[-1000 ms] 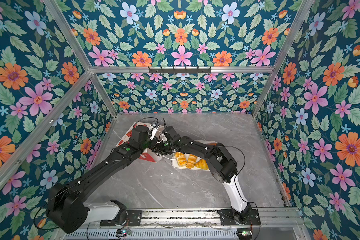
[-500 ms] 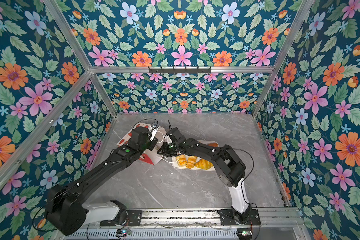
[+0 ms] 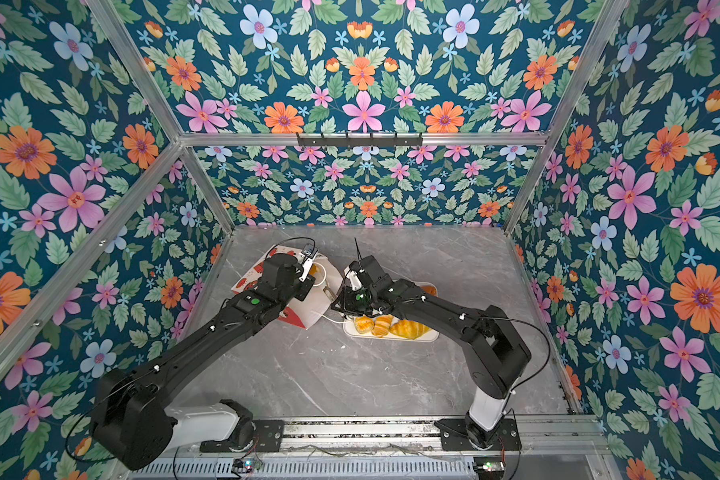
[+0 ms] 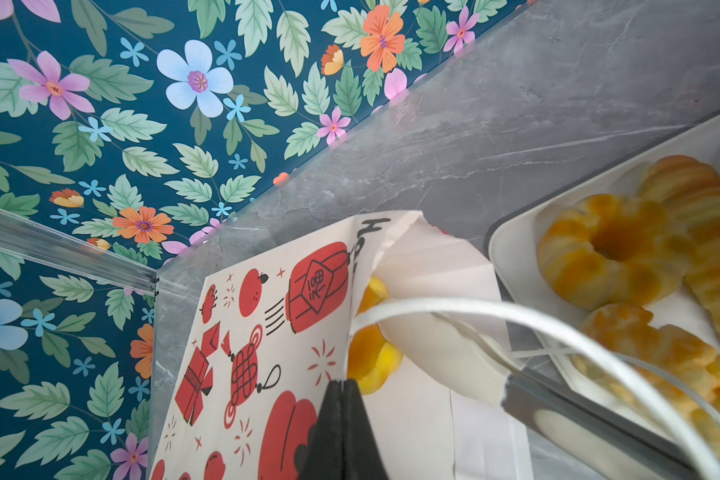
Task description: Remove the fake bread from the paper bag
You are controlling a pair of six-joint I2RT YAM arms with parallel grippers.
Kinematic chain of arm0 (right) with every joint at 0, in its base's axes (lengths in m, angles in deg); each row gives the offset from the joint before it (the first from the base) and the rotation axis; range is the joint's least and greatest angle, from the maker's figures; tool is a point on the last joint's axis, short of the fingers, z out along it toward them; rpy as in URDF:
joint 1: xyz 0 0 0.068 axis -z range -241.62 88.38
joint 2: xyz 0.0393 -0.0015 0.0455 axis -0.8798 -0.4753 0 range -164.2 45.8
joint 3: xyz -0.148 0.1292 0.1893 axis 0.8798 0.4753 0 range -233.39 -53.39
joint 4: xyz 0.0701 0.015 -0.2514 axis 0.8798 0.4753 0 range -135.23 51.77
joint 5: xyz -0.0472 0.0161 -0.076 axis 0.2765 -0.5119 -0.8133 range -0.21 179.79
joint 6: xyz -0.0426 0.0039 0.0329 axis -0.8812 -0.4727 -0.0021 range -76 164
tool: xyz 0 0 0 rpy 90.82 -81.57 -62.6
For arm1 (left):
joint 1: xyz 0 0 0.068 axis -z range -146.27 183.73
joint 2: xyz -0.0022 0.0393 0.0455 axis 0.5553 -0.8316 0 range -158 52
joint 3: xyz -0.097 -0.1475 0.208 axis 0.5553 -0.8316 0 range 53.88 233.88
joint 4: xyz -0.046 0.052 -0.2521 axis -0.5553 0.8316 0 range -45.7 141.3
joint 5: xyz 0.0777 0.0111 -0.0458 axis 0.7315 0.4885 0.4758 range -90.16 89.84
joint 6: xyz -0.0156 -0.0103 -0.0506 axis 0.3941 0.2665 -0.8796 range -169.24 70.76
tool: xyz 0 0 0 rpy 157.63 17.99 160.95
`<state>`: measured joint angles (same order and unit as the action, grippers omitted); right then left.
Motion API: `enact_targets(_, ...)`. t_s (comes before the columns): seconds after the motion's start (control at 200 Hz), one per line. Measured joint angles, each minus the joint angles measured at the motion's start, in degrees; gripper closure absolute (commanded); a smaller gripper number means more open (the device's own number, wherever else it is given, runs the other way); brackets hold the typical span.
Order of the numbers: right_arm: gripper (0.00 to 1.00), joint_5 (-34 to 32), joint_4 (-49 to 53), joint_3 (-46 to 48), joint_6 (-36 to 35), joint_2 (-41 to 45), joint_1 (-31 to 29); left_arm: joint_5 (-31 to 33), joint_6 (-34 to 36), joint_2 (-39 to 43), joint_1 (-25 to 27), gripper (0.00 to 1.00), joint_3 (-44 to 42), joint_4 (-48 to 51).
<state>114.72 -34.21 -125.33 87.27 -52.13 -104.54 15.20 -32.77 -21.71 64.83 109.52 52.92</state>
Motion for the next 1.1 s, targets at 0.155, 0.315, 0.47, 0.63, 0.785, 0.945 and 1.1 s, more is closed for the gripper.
enact_targets(0.155, 0.85, -0.4, 3.3, 0.4, -2.4, 2.1, 0.0, 0.1, 0.0, -0.2, 0.0, 1.00, 0.0, 0.0)
enact_targets(0.315, 0.86, -1.1, 6.3, 1.2, -4.7, 4.8, 0.0, 0.5, 0.0, -0.4, 0.0, 1.00, 0.0, 0.0)
enact_targets(0.47, 0.86, -2.1, 9.8, 1.8, -7.8, 7.0, 0.0, 1.4, 0.0, -0.9, 0.0, 1.00, 0.3, 0.0)
enact_targets(0.63, 0.87, -4.2, 14.1, 1.9, -11.8, 10.6, 0.0, 2.3, -0.2, -1.6, -0.1, 1.00, 0.8, 0.0)
enact_targets(0.785, 0.87, -6.0, 18.4, 2.9, -15.2, 14.2, 0.0, 3.2, -0.8, -2.4, -0.6, 1.00, 1.4, 0.5)
enact_targets(0.945, 0.87, -9.5, 23.5, 4.1, -18.0, 19.1, 0.1, 4.3, -1.2, -3.0, -1.3, 1.00, 2.0, 0.9)
enact_targets(1.1, 0.87, -14.6, 29.2, 5.1, -20.1, 24.9, 0.2, 5.1, -1.7, -3.3, -2.1, 1.00, 2.1, 1.6)
